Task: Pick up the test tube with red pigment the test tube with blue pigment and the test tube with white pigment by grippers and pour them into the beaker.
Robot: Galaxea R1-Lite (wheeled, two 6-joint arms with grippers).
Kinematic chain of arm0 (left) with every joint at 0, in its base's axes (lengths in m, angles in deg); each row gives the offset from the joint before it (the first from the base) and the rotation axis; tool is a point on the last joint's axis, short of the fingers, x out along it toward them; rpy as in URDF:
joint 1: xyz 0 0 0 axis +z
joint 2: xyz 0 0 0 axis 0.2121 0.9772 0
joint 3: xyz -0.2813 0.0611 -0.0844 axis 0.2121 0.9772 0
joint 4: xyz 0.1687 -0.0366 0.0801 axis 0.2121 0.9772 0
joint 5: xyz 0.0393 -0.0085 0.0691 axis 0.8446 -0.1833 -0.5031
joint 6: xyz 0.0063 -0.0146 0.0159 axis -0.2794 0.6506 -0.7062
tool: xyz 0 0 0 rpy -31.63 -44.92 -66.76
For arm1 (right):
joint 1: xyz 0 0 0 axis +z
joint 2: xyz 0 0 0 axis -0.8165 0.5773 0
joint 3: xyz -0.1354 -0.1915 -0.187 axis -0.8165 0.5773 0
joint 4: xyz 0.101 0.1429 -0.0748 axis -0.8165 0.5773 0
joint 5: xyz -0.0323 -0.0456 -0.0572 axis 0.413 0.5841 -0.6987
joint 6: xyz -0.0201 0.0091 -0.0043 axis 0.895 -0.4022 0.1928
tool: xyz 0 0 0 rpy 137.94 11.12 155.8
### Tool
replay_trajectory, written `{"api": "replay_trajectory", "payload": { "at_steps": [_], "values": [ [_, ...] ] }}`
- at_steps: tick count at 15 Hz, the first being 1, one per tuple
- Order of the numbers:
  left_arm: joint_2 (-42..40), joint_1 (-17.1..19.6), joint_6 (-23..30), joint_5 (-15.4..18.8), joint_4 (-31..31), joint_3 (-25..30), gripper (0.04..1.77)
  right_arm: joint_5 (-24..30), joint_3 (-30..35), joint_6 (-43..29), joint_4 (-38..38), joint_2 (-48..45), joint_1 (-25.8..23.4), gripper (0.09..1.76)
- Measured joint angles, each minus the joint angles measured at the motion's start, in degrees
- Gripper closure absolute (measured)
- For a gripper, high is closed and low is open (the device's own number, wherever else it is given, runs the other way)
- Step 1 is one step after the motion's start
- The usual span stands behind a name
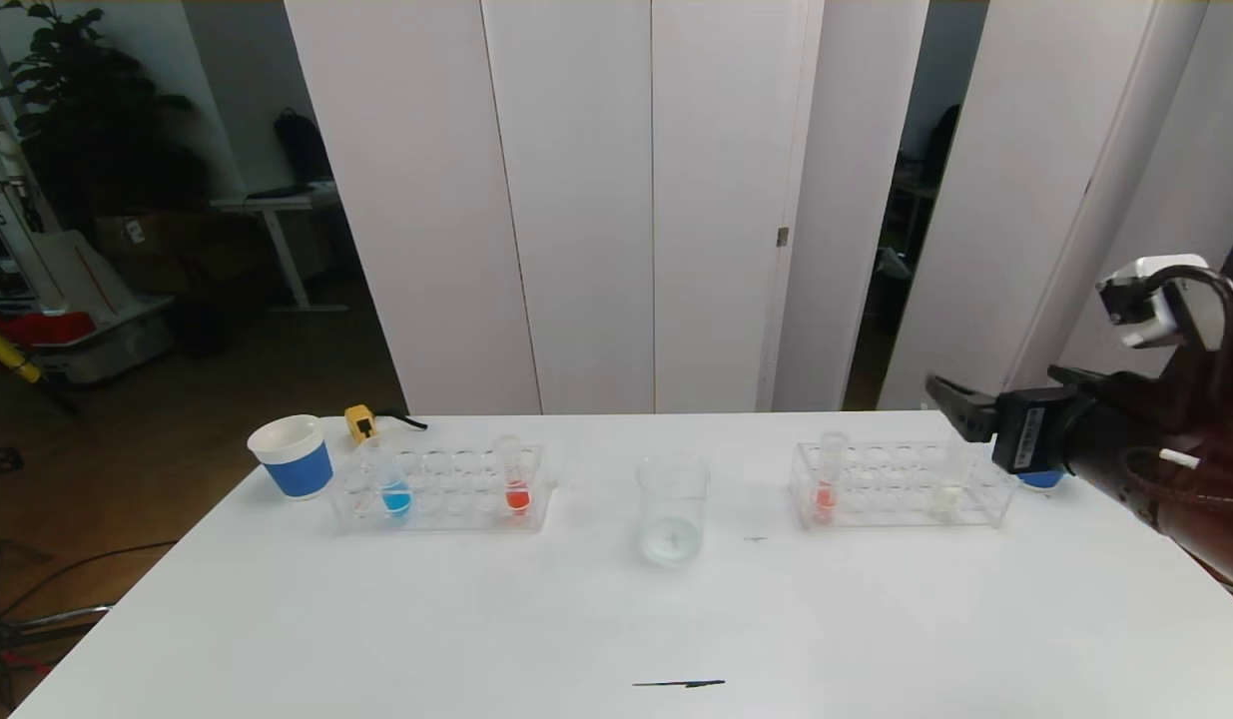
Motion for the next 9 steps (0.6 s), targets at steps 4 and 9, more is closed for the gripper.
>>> {"api": "replay_trajectory", "payload": {
  "at_steps": [4, 9],
  "values": [
    [0.0, 0.0, 0.0, 0.0, 0.0, 0.0, 0.08, -5.0, 5.8, -3.3, -12.4, 11.2, 4.3, 0.10],
    [0.0, 0.0, 0.0, 0.0, 0.0, 0.0, 0.08, -5.8, 6.8, -6.8, -14.7, 20.1, 5.2, 0.10]
  ]
}}
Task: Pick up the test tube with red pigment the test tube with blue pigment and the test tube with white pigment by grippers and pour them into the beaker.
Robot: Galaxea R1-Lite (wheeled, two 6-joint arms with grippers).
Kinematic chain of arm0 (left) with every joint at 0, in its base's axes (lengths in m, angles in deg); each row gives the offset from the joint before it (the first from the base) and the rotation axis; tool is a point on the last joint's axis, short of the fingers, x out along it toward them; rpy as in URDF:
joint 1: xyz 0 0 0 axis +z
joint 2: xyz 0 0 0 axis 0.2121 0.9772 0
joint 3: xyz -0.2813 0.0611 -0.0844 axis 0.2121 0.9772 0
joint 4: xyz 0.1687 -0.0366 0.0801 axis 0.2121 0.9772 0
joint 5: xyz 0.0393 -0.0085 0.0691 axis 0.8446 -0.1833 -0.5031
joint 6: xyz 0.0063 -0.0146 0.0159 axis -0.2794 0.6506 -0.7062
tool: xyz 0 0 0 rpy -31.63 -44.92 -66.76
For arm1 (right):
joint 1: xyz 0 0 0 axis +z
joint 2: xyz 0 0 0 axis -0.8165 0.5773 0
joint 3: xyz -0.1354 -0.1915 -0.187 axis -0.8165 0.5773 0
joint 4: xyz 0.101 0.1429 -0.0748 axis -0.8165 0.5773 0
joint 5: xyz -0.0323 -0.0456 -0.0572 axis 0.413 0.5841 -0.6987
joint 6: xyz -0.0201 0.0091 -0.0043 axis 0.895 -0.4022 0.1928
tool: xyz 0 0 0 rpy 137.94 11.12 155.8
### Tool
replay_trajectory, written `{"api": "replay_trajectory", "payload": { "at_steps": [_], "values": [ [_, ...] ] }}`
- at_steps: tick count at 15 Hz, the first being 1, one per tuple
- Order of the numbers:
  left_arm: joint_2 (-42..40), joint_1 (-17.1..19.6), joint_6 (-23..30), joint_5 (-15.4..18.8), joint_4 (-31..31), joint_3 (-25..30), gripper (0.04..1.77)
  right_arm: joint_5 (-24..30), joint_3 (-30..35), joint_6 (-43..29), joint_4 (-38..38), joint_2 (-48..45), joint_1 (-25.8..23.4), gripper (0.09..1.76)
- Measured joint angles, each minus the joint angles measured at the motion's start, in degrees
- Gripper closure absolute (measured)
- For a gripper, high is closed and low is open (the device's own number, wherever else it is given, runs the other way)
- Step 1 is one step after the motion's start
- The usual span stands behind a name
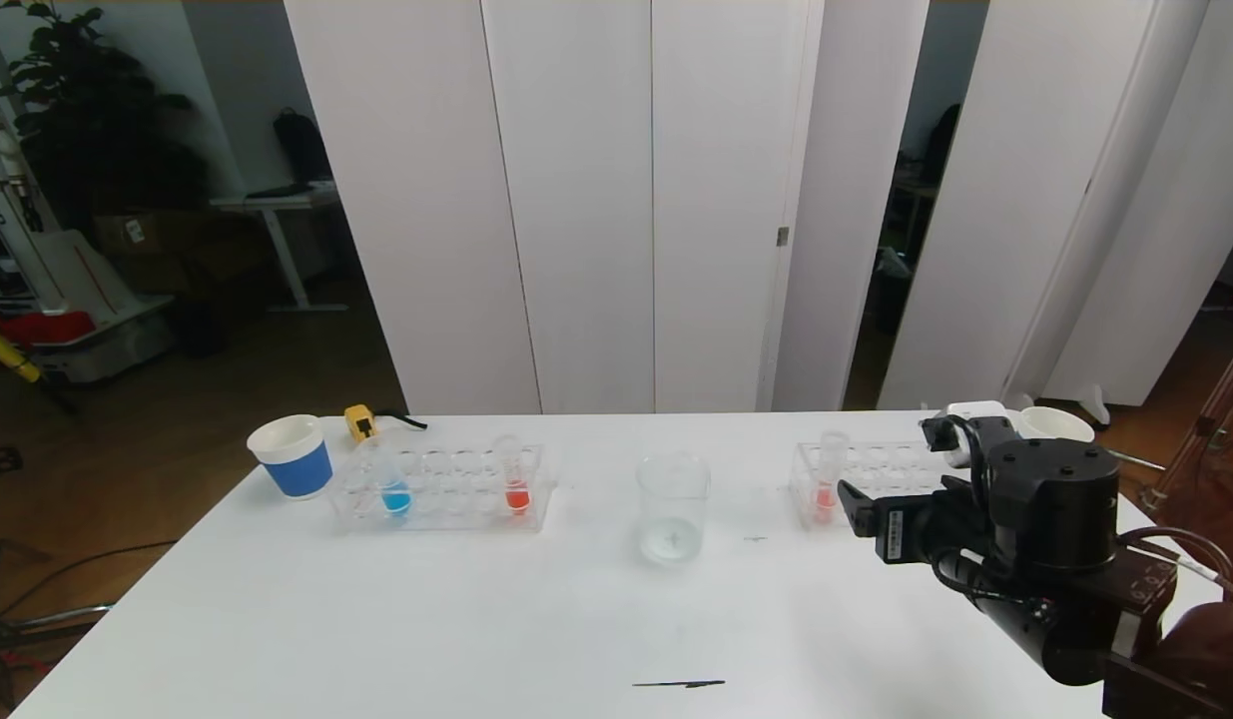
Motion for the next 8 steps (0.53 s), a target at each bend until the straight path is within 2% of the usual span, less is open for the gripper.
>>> {"api": "replay_trajectory", "payload": {
  "at_steps": [8],
  "values": [
    [0.0, 0.0, 0.0, 0.0, 0.0, 0.0, 0.08, -0.9, -7.1, 0.5, -5.3, 9.8, -1.6, 0.10]
  ]
}}
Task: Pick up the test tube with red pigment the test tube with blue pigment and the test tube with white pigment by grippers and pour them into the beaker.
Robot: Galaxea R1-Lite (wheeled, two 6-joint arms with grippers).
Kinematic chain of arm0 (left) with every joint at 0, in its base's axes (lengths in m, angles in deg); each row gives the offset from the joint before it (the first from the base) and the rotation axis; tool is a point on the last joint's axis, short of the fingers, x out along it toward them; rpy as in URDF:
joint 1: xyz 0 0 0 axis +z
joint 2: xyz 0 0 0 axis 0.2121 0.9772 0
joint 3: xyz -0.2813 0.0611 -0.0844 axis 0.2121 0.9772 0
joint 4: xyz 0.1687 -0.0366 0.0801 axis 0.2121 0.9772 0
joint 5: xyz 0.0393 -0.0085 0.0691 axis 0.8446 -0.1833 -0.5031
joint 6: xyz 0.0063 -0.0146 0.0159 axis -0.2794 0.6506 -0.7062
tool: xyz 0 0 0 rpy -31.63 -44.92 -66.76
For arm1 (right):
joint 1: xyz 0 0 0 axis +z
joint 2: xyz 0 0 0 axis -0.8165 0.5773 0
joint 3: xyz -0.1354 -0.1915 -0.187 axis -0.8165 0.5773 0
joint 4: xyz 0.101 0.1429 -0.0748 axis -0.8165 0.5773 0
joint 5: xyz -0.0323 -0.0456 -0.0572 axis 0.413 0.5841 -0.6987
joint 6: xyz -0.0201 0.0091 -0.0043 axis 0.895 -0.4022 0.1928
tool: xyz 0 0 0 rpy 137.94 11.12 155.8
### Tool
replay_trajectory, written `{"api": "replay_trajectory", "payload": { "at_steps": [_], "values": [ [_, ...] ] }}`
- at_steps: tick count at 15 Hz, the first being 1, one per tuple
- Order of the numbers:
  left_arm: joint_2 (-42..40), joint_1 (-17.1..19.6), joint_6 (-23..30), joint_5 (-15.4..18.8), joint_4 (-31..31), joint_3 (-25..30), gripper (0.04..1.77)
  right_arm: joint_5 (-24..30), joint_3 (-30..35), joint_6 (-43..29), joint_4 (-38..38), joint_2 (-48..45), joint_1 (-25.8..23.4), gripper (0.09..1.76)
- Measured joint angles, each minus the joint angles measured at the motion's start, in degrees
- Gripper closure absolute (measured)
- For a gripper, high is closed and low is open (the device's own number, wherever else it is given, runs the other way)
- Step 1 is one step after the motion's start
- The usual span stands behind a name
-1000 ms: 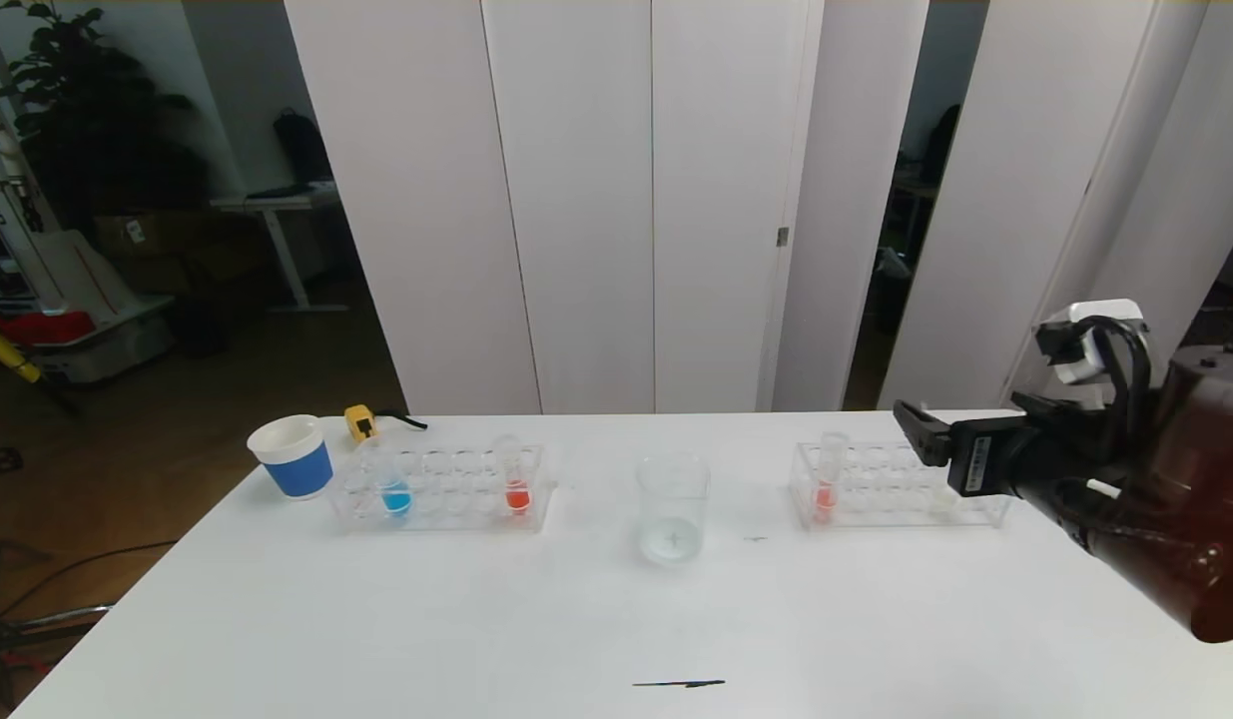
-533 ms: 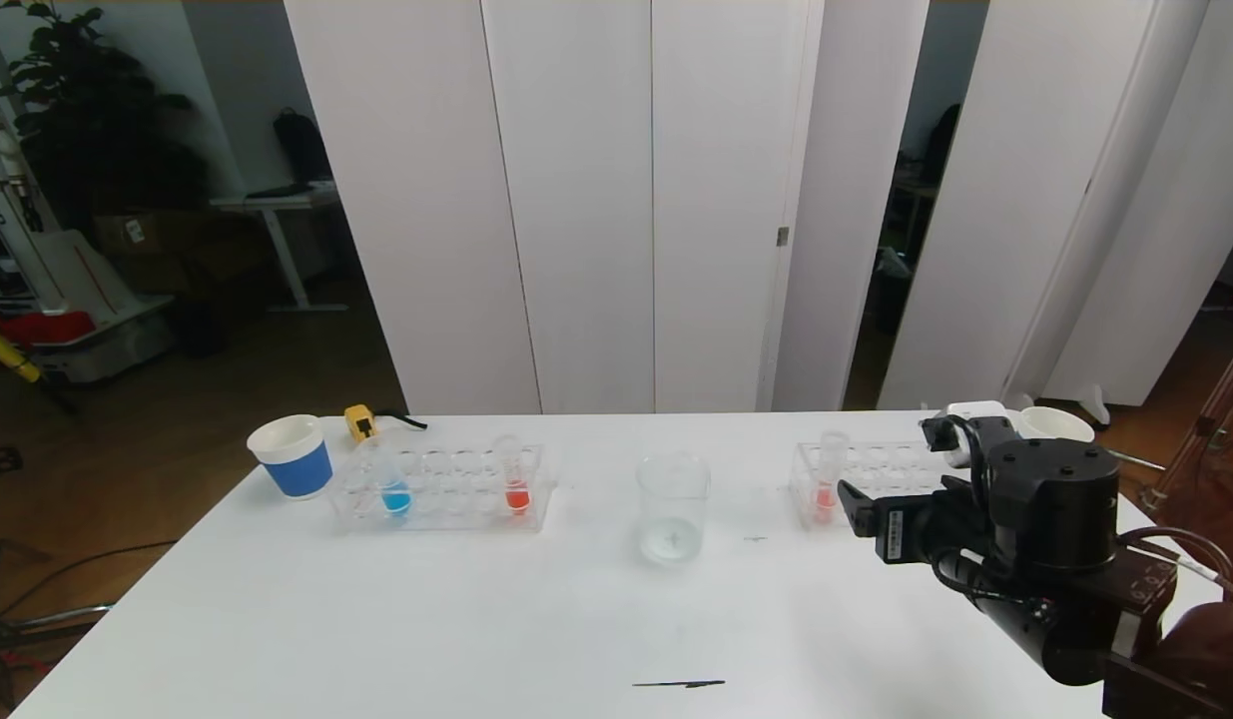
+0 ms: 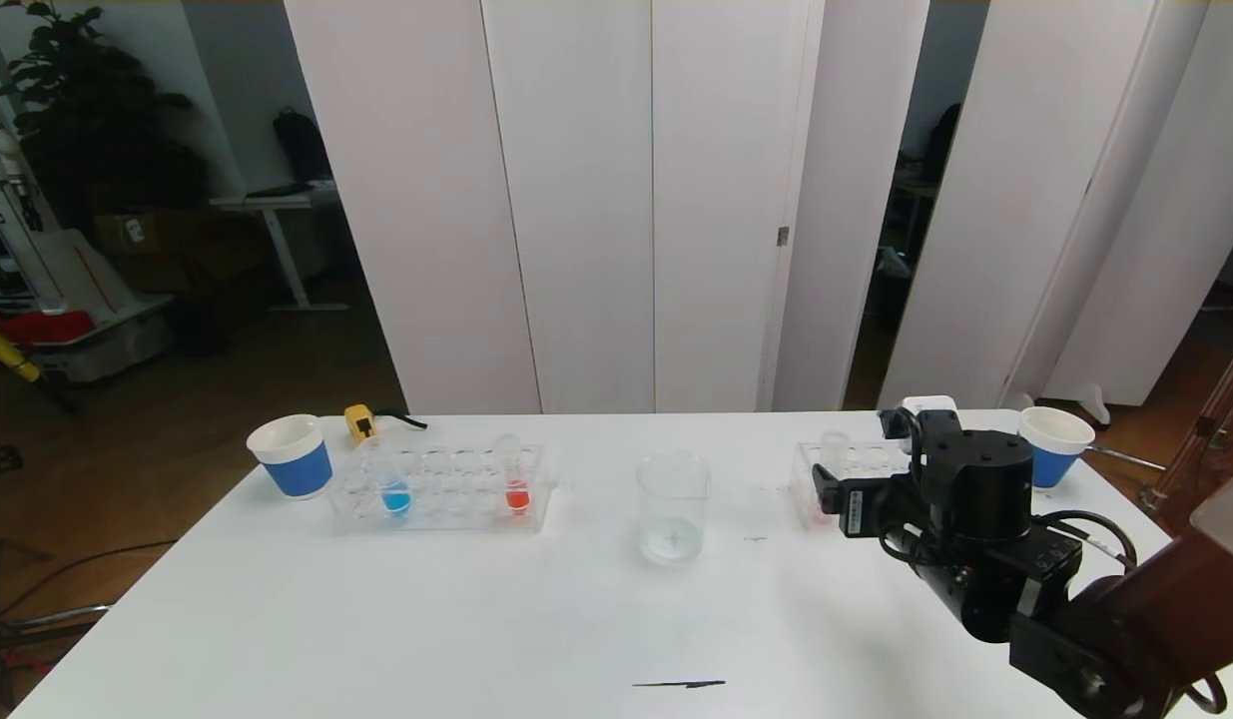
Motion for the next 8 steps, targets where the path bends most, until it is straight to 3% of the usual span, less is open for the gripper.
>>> {"api": "replay_trajectory", "payload": {
  "at_steps": [8],
  "values": [
    [0.0, 0.0, 0.0, 0.0, 0.0, 0.0, 0.08, 0.1, -9.2, 2.8, -0.1, 6.9, -0.9, 0.10]
  ]
}}
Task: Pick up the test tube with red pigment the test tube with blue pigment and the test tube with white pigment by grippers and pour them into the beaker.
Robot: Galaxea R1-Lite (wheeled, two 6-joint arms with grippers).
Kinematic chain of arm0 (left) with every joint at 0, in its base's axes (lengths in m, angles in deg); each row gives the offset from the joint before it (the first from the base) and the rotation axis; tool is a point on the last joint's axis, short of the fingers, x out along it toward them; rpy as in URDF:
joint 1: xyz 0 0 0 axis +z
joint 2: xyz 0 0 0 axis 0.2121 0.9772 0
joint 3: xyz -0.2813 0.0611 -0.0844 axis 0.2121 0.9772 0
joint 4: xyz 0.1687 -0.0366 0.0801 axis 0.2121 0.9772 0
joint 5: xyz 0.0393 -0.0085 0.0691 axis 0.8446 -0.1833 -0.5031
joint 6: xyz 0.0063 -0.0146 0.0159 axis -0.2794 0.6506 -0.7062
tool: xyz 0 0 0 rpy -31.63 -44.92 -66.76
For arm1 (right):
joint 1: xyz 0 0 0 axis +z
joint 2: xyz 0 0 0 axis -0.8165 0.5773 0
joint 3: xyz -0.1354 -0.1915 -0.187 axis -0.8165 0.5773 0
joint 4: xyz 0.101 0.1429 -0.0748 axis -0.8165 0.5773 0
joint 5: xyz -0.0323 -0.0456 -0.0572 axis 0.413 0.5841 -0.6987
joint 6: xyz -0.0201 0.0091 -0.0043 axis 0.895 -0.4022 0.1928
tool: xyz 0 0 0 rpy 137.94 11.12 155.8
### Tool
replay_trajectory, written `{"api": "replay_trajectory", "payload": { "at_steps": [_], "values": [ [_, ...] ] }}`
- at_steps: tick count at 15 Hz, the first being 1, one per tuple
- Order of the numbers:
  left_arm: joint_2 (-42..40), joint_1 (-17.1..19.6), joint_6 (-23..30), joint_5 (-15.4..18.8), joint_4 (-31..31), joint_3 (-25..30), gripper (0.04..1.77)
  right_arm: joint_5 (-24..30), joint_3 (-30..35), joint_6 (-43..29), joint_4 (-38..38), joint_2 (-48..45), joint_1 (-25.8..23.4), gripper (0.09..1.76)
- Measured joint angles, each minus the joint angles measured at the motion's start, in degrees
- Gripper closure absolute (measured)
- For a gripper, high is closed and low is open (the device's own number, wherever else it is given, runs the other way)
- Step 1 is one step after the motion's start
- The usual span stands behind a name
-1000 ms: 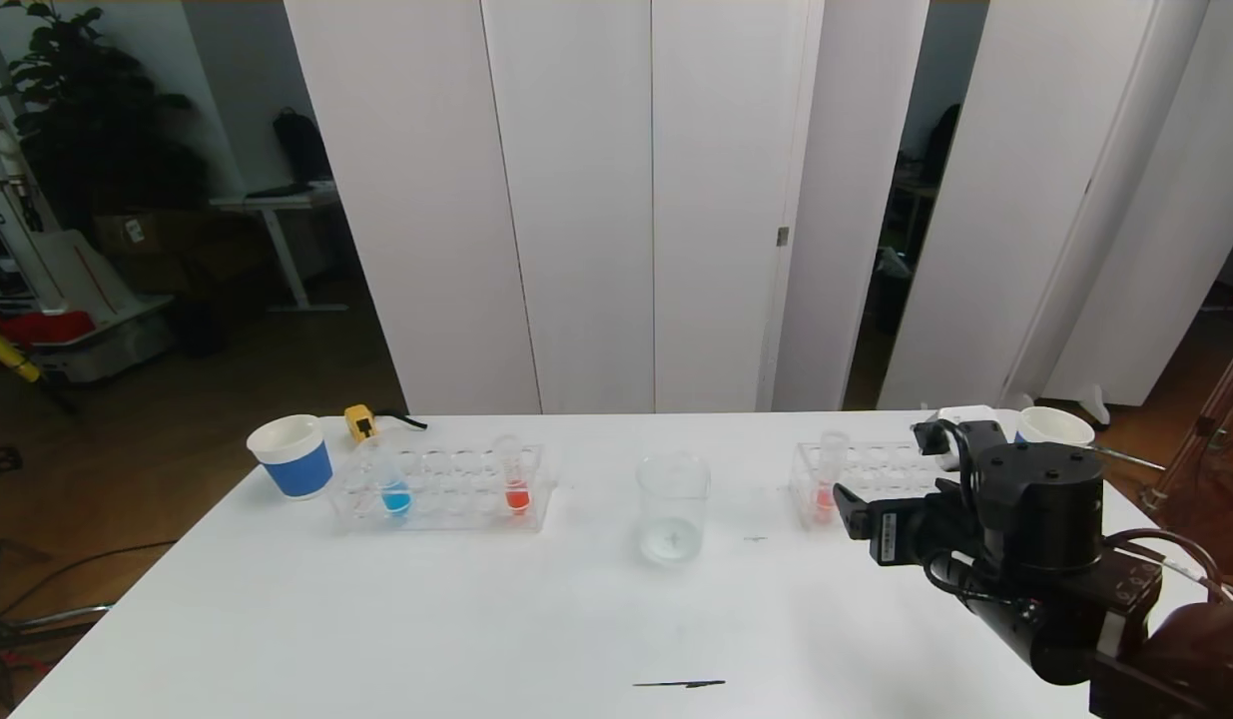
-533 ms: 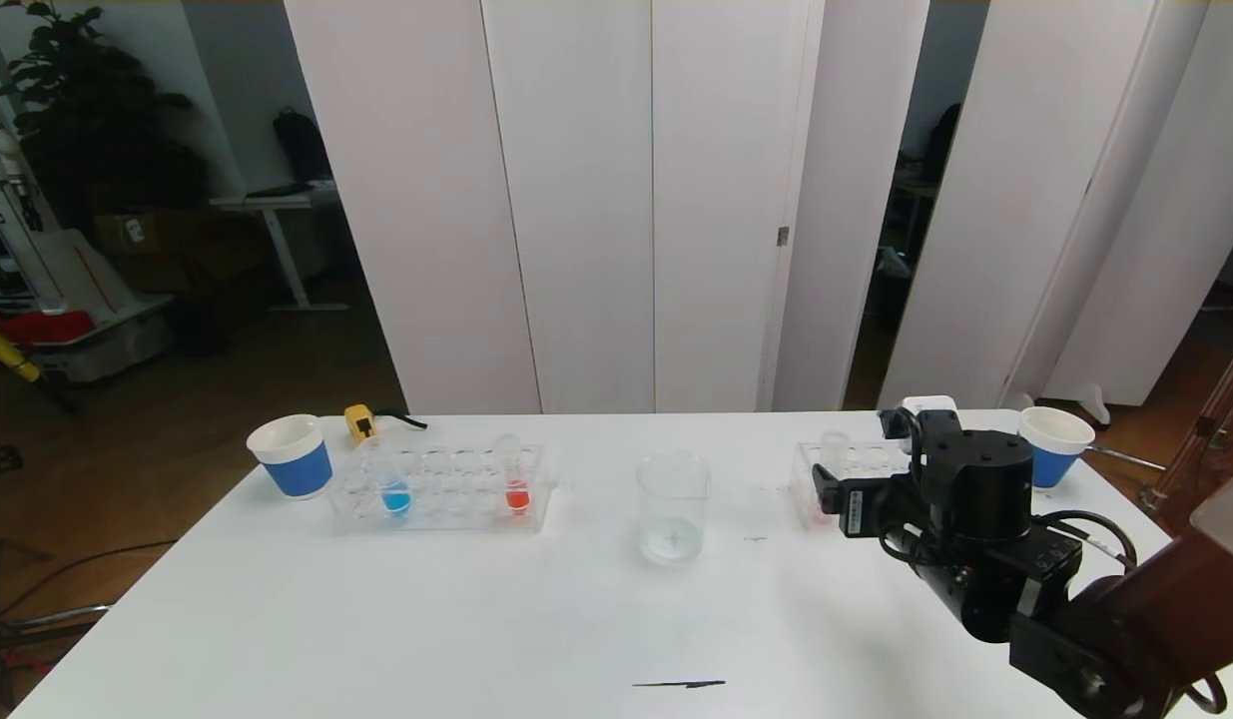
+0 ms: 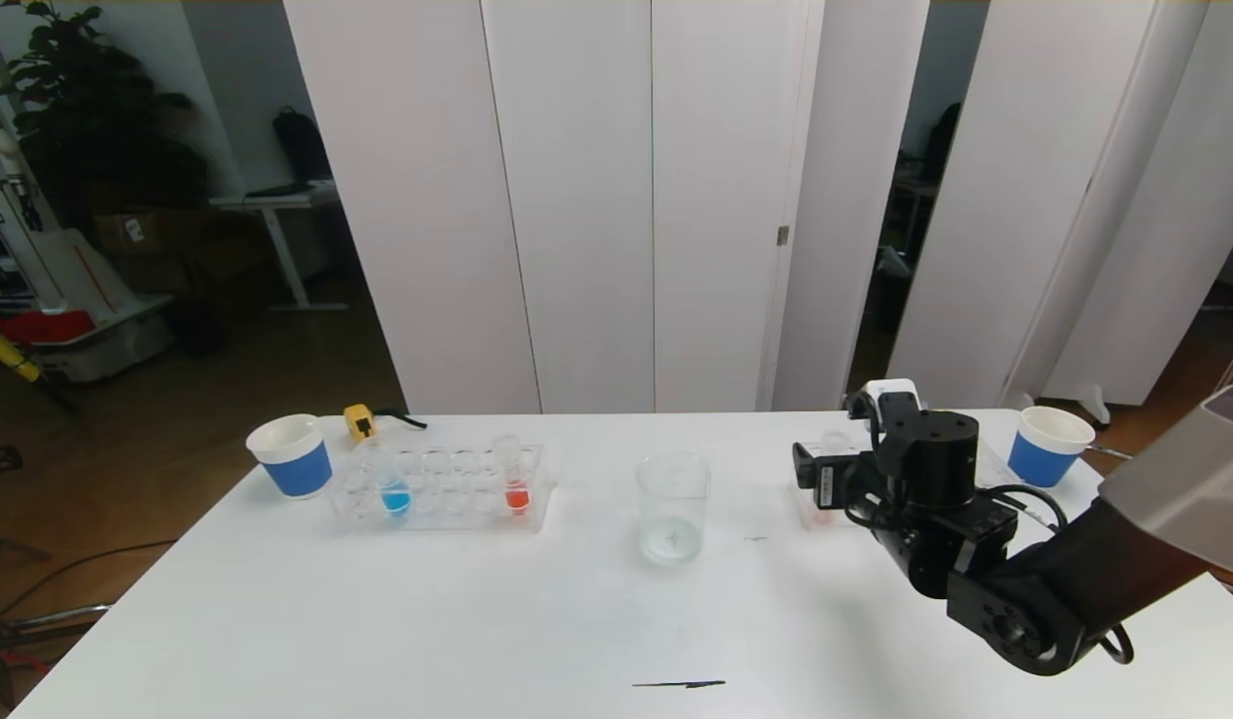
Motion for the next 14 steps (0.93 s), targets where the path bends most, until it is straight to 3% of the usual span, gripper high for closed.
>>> {"api": "replay_trajectory", "payload": {
  "at_steps": [12, 13, 14],
  "values": [
    [0.0, 0.0, 0.0, 0.0, 0.0, 0.0, 0.08, 0.3, -6.6, 1.9, 0.3, 6.4, -0.1, 0.10],
    [0.0, 0.0, 0.0, 0.0, 0.0, 0.0, 0.08, 0.3, -7.3, 2.0, 0.4, 6.8, -0.1, 0.14],
    [0.0, 0.0, 0.0, 0.0, 0.0, 0.0, 0.08, 0.3, -7.9, 2.2, 0.4, 7.2, -0.1, 0.31]
  ]
}}
